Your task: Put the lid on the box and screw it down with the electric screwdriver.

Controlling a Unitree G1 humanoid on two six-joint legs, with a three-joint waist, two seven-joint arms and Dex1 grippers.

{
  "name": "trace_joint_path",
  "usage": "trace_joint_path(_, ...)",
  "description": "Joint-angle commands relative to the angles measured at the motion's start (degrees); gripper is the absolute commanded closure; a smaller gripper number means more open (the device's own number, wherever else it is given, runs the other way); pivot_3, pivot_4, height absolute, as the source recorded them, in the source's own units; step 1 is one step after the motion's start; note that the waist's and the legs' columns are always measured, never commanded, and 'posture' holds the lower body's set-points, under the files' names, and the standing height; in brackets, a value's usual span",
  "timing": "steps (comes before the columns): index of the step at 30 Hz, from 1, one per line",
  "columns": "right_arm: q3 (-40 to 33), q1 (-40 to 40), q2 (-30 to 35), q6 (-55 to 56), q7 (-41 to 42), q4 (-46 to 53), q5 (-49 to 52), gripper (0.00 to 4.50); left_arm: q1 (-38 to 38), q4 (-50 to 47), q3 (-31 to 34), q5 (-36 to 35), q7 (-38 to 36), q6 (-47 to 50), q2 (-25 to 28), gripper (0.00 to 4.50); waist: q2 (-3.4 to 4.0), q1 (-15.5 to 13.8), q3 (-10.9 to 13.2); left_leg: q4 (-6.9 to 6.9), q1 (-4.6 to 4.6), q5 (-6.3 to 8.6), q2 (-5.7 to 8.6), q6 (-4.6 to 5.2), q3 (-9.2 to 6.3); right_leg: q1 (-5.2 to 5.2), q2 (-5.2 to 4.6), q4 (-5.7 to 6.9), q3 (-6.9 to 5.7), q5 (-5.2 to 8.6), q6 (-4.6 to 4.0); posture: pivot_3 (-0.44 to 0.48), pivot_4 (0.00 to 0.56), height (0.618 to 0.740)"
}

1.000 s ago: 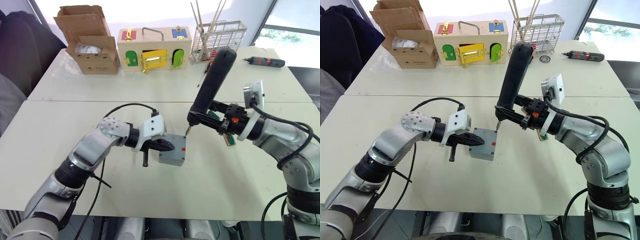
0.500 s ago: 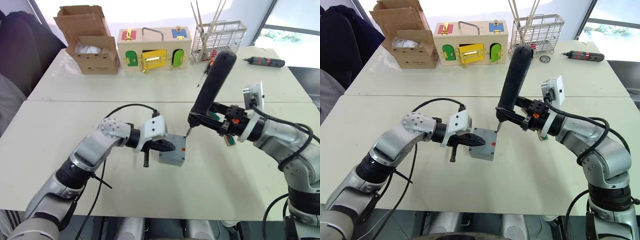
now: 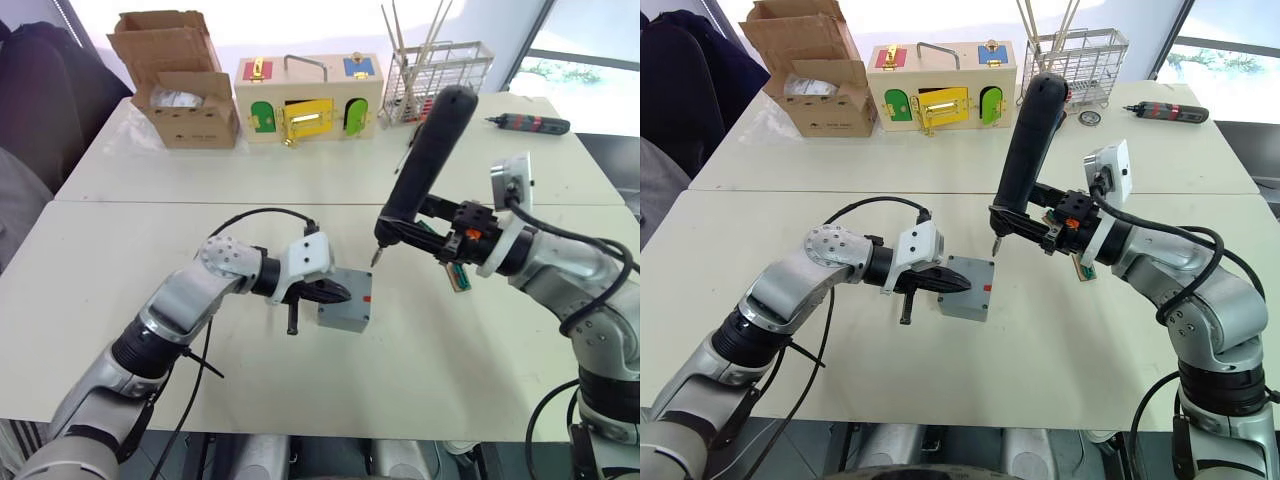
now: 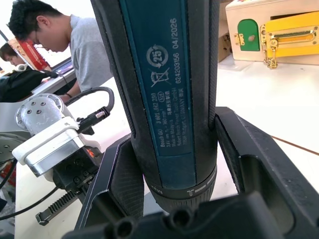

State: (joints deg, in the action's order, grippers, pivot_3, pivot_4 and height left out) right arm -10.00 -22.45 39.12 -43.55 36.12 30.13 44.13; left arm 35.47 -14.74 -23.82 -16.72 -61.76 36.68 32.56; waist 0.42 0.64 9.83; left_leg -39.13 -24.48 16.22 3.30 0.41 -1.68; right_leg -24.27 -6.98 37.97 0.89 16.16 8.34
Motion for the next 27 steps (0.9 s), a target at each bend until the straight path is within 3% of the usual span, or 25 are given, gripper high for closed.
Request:
trace_joint_path(1,-1.8,-0.7,0.4,0.8,-0.4,3.5,1.7,2.58,-1.2,0.5,-2.0,1.6,-0.2,0.5,0.6,4.5,0.0,0.0,0.0,0.0,0.0,0.0,0.0,0.0,0.0,0.0,0.0,0.0,0.0,0.0,0.0,0.0,0.15,0.735)
trace_joint_path(27,0.7,2.1,0.1,2.1,0.7,2.8,-0.7,2.58,-1.4,0.5,-1.6,1.8,0.3,0.7,0.8,4.5,0.0,0.0,0.0,0.0,0.0,0.0,0.0,0.01,0.0,0.01,0.0,0.0,0.0,0.0,0.0,0.0,0.15,0.735)
